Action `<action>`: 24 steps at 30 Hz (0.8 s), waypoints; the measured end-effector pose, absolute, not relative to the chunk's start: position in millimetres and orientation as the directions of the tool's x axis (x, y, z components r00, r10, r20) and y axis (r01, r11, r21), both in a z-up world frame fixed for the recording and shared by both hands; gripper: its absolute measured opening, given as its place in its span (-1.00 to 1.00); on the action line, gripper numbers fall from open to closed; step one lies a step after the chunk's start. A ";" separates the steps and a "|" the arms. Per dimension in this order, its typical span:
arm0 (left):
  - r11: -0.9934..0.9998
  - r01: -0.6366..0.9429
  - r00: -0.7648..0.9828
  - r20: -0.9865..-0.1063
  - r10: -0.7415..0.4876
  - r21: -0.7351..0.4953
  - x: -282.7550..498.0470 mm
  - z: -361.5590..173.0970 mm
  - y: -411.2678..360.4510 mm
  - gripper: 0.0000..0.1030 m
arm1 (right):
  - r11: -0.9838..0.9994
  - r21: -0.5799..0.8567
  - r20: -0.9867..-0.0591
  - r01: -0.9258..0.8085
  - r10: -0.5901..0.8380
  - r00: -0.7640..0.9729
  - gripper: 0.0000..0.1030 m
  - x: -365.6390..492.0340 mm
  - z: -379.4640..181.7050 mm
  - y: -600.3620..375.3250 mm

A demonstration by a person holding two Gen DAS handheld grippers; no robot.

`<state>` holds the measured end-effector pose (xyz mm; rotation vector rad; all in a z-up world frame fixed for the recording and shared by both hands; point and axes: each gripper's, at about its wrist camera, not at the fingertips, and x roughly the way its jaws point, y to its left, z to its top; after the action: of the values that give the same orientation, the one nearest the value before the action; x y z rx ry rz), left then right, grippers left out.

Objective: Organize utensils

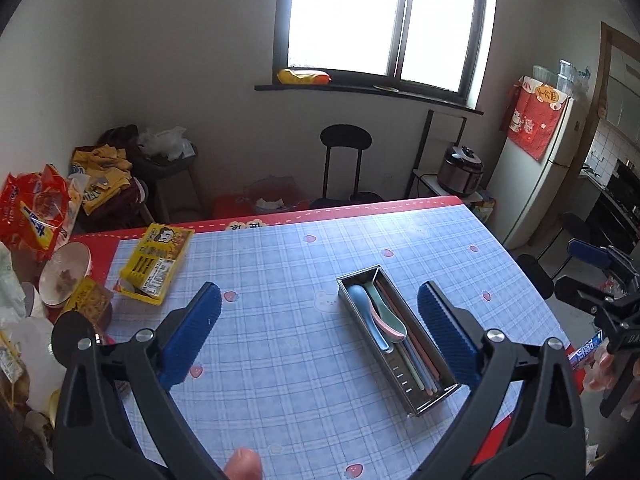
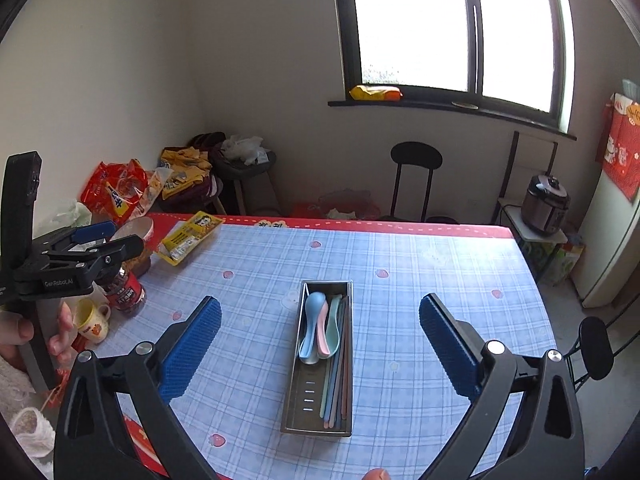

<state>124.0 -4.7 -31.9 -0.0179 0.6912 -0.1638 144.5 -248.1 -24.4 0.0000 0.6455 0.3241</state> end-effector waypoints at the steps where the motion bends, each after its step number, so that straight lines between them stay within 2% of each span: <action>1: 0.987 0.146 0.764 -0.626 -0.157 -0.069 115.4 -25.6 -2.9 0.89 | 0.948 0.098 -0.582 -0.302 0.300 0.756 0.89 137.8 -18.7 -245.9; 9: 0.994 0.111 0.806 -0.584 -0.091 -0.001 62.4 3.4 -1.7 0.89 | 0.938 0.118 -0.543 -0.327 0.337 0.769 0.89 97.0 5.8 -234.6; 24: 0.991 0.137 0.813 -0.571 -0.112 0.001 41.1 6.2 -10.2 0.89 | 0.954 0.087 -0.545 -0.287 0.287 0.788 0.89 80.9 6.8 -236.3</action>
<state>41.1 -10.2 6.2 0.0422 0.6068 -0.1326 80.9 -236.3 6.8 -0.0001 0.5867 0.3091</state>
